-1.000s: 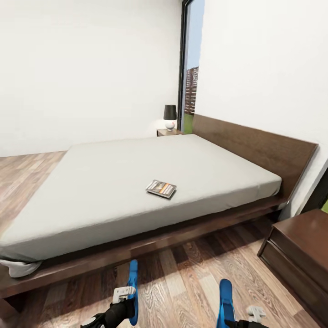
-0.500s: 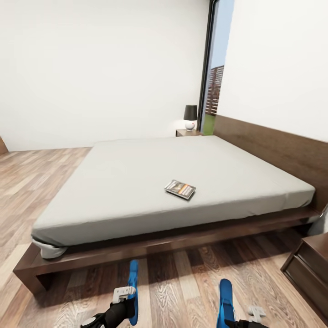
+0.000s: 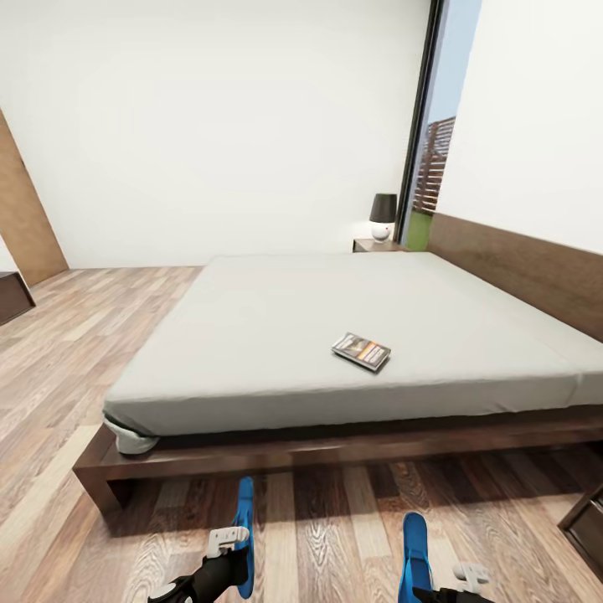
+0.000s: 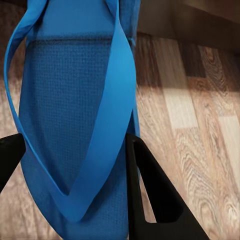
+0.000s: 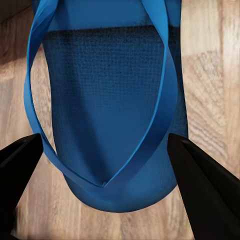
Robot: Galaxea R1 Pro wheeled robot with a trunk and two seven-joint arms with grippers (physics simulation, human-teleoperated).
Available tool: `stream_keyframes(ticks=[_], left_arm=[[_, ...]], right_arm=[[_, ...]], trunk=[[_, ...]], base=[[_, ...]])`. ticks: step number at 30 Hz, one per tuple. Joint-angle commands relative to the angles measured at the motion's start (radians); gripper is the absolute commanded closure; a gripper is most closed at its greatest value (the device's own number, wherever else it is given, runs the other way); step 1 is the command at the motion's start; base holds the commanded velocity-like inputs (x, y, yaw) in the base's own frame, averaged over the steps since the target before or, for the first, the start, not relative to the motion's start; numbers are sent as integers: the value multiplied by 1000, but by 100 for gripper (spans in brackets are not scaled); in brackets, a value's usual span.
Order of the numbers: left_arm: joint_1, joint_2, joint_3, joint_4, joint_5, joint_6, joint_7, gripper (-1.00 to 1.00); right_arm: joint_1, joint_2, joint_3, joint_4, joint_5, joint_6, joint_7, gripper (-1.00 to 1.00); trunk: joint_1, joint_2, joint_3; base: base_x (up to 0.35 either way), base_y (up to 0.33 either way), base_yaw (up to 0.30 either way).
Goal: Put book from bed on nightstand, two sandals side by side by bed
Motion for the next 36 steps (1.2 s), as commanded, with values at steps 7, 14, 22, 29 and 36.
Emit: stream_keyframes(ticks=[7,14,22,29,36], left_arm=[[-1,4,-3,0,7,-1,1,100],[-7,40,8,-7,5,9,68,100],[-23,60,9,-48,-1,85,718,100],[-24,84,9,-46,-2,87,764,100],[-24,84,6,-52,-3,84,763,100]], right_arm=[[0,0,1,0,-5,3,4,100],[0,-2,0,0,-6,3,4,100],[-1,-3,-2,0,-7,3,5,100],[0,-10,-3,0,-7,4,5,100],[0,-12,-9,-2,-7,15,14,100]], trunk=[[0,0,-1],[0,0,-1],[0,0,-1],[0,0,-1],[0,0,-1]], base=[[0,0,7],[0,0,0],[0,0,0],[0,0,0],[0,0,0]])
